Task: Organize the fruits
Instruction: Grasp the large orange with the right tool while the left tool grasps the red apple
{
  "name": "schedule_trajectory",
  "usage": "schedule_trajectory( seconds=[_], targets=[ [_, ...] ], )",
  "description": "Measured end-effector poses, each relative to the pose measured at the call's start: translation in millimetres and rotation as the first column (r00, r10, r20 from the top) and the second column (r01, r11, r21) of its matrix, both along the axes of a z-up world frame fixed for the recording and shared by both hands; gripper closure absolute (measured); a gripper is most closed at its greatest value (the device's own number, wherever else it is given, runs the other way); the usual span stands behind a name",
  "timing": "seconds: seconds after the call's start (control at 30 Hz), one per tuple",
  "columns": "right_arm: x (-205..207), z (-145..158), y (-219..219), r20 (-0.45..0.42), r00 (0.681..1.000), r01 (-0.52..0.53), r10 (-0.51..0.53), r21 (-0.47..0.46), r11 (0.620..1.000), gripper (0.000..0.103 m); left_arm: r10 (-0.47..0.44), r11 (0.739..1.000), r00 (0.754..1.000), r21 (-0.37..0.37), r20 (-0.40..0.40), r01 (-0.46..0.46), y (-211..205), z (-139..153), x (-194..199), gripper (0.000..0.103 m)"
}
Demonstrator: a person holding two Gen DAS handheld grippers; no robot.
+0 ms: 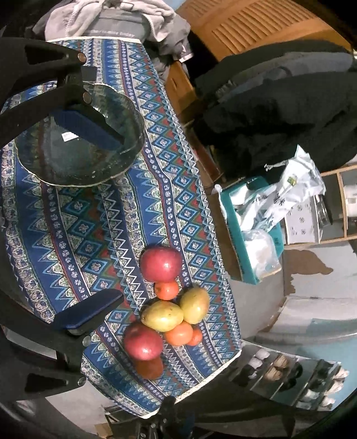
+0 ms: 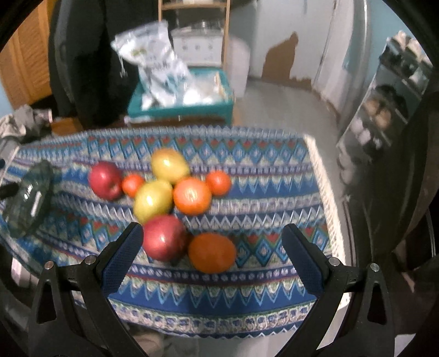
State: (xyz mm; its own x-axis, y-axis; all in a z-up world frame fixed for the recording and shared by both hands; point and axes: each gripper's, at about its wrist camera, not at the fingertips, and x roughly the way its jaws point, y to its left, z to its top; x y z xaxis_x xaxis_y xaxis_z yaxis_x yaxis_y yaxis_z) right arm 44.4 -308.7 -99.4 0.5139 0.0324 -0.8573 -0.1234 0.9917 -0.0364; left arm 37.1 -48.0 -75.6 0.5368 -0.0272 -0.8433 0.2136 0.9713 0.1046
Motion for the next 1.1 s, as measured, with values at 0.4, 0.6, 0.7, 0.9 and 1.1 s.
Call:
schedule_trajectory(
  seconds=[0.4, 0.6, 0.7, 0.9, 1.1],
  targets=[
    [18.8, -60.4, -7.9, -0.181, 0.983, -0.025, 0.023, -0.007, 1.0, 0.003, -0.051, 0.999, 0.993, -0.013, -0.109, 0.05, -17.5, -45.1, 12.3, 0.001],
    [26.7, -87.4, -9.8, -0.25, 0.968, -0.029, 0.02, -0.033, 0.999, 0.009, -0.06, 0.998, 0.986, -0.034, -0.157, 0.056, -21.3, -62.3, 21.1, 0.001],
    [29.6, -98.2, -15.2, -0.278, 0.961, -0.021, 0.015, -0.02, 1.0, 0.012, -0.058, 0.998, 0.982, -0.04, -0.178, 0.052, -22.6, -70.7, 26.2, 0.001],
    [35.4, -106.2, -18.5, -0.285, 0.958, -0.018, 0.035, 0.061, 0.998, 0.014, -0.061, 0.997, 0.978, -0.061, -0.197, 0.05, -26.4, -77.7, 34.1, 0.001],
    [43.9, -123.3, -21.6, -0.343, 0.939, 0.016, 0.037, 0.153, 0.988, 0.033, -0.066, 0.995, 0.976, -0.091, -0.21, 0.047, -27.8, -80.3, 44.3, 0.001]
  ],
)
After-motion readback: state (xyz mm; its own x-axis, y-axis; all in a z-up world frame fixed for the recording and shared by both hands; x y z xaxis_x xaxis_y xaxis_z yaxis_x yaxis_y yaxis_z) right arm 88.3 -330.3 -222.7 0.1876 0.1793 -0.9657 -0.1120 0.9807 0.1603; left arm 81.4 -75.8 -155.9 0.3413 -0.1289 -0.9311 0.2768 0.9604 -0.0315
